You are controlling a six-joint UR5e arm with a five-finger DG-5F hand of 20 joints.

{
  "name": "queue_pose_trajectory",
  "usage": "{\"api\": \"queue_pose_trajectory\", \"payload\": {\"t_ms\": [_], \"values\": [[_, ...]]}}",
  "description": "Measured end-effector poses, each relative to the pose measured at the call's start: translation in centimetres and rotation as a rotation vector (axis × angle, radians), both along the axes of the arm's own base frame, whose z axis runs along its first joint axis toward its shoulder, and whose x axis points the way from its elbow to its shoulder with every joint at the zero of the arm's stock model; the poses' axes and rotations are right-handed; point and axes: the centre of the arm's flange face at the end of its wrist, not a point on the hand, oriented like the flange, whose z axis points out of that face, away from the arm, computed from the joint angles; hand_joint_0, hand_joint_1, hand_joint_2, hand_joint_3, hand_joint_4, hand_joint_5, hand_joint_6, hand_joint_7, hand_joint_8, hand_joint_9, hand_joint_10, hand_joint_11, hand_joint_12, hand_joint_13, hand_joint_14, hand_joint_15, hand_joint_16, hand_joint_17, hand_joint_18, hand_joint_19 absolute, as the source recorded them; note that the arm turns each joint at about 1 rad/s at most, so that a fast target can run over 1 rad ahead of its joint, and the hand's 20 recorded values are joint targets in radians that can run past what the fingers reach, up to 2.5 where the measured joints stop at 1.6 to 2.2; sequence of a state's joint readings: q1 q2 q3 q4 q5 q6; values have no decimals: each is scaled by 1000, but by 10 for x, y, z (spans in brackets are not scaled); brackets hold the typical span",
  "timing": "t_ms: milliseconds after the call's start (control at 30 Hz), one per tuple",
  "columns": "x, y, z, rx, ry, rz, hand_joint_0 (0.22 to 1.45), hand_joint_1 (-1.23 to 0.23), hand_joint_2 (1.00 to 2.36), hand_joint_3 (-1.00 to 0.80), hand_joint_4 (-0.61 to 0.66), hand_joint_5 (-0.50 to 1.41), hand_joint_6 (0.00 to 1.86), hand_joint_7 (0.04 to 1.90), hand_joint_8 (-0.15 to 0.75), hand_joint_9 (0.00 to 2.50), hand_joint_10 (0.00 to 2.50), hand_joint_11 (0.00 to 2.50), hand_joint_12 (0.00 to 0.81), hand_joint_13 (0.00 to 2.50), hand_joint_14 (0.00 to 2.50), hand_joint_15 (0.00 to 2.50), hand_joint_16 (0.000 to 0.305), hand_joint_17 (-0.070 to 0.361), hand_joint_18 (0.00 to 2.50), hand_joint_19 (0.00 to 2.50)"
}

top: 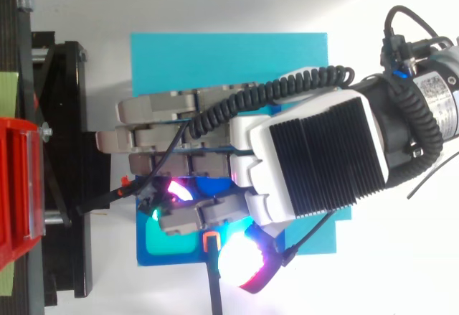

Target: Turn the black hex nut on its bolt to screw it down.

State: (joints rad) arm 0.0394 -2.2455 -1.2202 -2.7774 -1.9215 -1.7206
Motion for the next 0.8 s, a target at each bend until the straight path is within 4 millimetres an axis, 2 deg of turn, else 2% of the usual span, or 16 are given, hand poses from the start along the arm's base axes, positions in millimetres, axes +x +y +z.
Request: {"api": "queue_pose_trajectory", "payload": {"t_ms": [267,533,800], "values": [[0,-13,1,-8,-16,-11,501,-225,1000,-500,50,-3,503,1385,176,712,1,48,296,233,0,0,41,91,42,78],[-3,-36,4,-11,-42,-12,500,-220,1000,-500,68,-9,503,1376,180,711,2,48,297,233,0,0,40,91,31,74],[-5,-47,5,-14,-55,1,495,-210,1000,-500,116,-33,504,1218,188,702,0,42,300,234,0,0,41,92,43,78]]}}
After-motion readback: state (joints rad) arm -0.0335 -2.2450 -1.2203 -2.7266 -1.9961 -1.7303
